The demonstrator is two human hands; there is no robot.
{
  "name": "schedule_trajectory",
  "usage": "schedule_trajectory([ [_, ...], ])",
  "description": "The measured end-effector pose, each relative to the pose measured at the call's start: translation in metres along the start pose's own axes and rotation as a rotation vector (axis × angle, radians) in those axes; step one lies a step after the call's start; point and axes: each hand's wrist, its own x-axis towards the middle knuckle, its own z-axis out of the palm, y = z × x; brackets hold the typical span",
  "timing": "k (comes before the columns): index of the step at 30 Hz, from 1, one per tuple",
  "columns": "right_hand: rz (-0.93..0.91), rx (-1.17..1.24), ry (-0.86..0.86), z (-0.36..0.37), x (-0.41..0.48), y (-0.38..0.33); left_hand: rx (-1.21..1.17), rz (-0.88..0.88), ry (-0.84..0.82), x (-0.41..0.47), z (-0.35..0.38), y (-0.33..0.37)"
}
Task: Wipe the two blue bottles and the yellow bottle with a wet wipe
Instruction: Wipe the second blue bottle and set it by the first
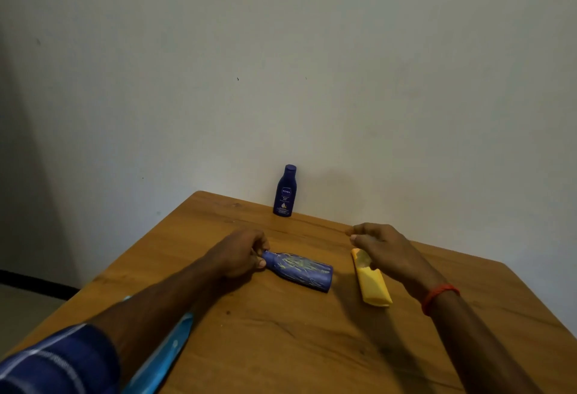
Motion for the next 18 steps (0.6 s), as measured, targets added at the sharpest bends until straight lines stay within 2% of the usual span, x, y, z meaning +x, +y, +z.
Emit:
schedule_trajectory([
  [3,0.064,0.169,-0.063,0.005,-0.02,-0.007,-0.098,0.017,0.017,-0.009,-0.001,0.004],
  [8,-0.034,0.311,-0.124,0.014,-0.053,-0.017,-0.24,0.104,0.062,-0.032,-0.009,0.02],
  [12,-0.118,0.356,0.013,0.024,-0.084,-0.023,-0.286,0.217,0.052,-0.058,-0.018,0.038],
  [18,-0.193,0.233,0.219,0.048,-0.128,-0.025,-0.312,0.327,-0.006,-0.105,-0.025,0.07],
])
